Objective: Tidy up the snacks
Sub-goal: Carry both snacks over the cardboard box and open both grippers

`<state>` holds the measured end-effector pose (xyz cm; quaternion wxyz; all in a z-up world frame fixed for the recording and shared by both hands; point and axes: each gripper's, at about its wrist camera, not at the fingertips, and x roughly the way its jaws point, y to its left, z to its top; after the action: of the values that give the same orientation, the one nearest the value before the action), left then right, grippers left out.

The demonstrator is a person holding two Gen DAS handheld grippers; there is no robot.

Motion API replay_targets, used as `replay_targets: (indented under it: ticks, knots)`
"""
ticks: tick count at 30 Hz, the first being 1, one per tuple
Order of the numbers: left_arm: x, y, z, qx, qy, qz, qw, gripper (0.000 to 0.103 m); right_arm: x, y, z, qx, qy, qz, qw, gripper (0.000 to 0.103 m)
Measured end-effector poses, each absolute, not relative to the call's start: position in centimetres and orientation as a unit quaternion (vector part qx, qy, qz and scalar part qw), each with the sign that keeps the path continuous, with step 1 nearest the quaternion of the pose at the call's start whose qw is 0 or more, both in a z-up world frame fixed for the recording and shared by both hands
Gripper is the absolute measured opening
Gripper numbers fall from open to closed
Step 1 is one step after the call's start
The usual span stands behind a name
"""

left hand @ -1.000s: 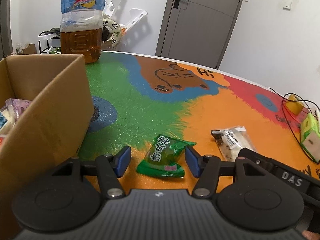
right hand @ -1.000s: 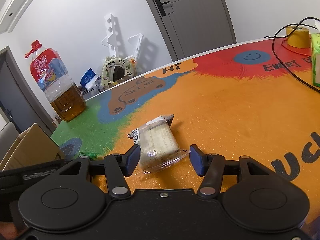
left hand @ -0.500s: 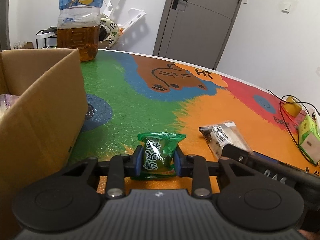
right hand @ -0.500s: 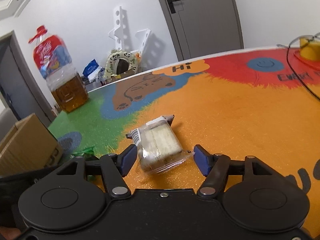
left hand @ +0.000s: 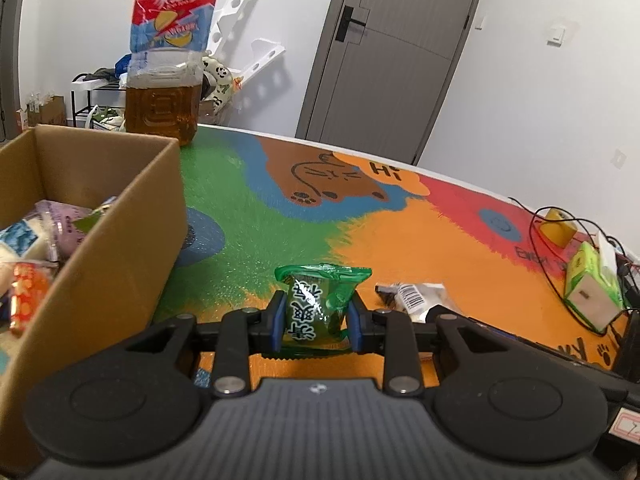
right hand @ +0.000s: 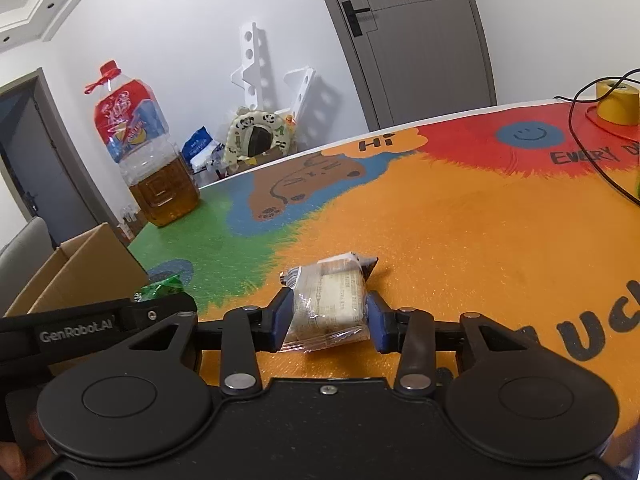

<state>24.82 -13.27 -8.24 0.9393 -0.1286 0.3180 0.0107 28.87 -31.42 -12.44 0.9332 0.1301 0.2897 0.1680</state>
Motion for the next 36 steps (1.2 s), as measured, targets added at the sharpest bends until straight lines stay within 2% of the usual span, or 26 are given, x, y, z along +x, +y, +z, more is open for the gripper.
replay_targets:
  ticks: [19, 36]
  knots:
    - [20.0, -10.6, -2.9, -0.135, 0.263, 0.027, 0.955, 0.03, 25.8, -30.4, -9.1, 0.164, 0.25, 0.218, 0.929, 0.037]
    - [16.2, -2.8, -0.7, -0.161, 0.241, 0.09, 0.953, 0.03, 24.6, -25.8, -5.6, 0.141, 0.228, 0.262, 0.927, 0.037]
